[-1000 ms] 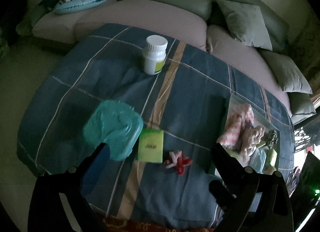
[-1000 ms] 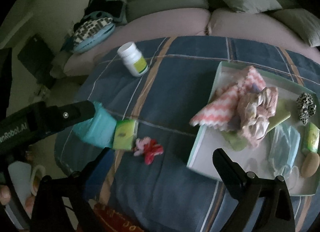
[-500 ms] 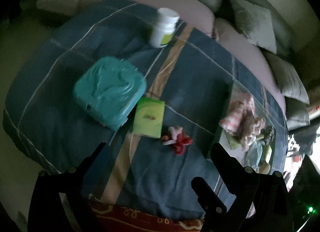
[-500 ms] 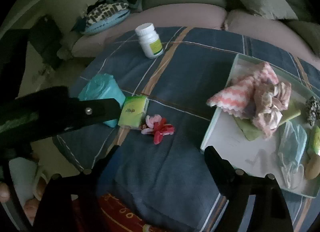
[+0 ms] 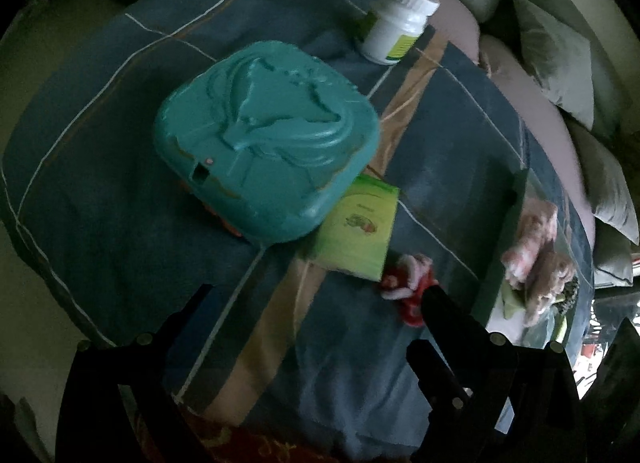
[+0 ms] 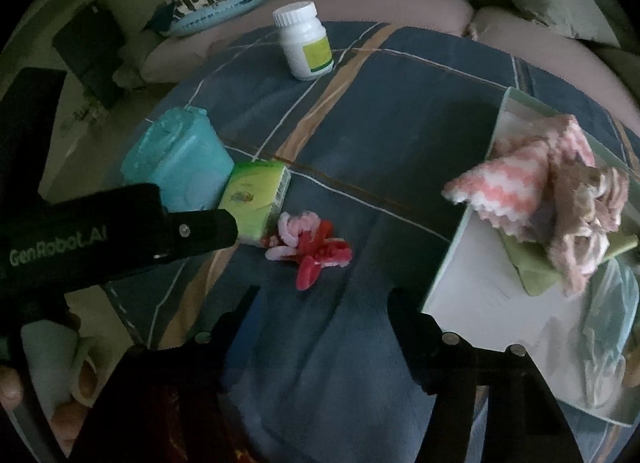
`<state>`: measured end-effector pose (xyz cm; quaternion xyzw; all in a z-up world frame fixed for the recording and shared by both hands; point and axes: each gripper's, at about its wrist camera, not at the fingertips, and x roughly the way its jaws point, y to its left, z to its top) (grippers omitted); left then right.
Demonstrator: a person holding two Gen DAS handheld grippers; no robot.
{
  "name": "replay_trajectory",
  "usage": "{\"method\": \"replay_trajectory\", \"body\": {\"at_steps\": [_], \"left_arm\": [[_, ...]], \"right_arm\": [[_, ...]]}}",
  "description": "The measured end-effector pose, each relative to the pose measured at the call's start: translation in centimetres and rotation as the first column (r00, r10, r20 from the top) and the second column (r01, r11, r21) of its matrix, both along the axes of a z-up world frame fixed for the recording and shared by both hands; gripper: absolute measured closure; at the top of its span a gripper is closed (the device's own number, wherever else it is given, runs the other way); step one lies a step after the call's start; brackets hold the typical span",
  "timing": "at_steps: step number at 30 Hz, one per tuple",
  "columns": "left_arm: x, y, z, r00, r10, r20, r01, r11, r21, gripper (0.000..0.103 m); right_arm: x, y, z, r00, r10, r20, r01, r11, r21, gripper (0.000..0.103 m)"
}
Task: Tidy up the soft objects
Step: 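Close the right gripper on the red-pink hair clip while the left gripper reaches the green tissue pack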
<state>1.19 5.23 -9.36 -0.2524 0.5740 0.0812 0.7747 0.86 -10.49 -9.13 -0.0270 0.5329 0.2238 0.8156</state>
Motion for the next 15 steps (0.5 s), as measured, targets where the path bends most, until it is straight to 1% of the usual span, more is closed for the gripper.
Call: {"method": "replay_trajectory", "body": {"at_steps": [5,9,15], "left_arm": [[0.0,0.3,-0.5,1.000,0.017,-0.001,-0.017,1.000,-0.015,0.003],[0.1,0.8,-0.7,0.999,0.040,0.001,-0.040,0.998,-0.045,0.003],[0.2,1.2,-0.5,0.998,0.064,0.006,-0.063,0.997,-0.046,0.003]], "right_arm": [[0.9,0.5,-0.8,1.000,0.019,-0.006,-0.019,1.000,0.004,0.039],[1.6,0.9,-1.4,1.000,0.026,-0.016,-0.026,1.000,0.009,0.040],[2.4,1.7,-1.8,0.999,0.046,-0.011,-0.046,0.999,0.014,0.040]]}}
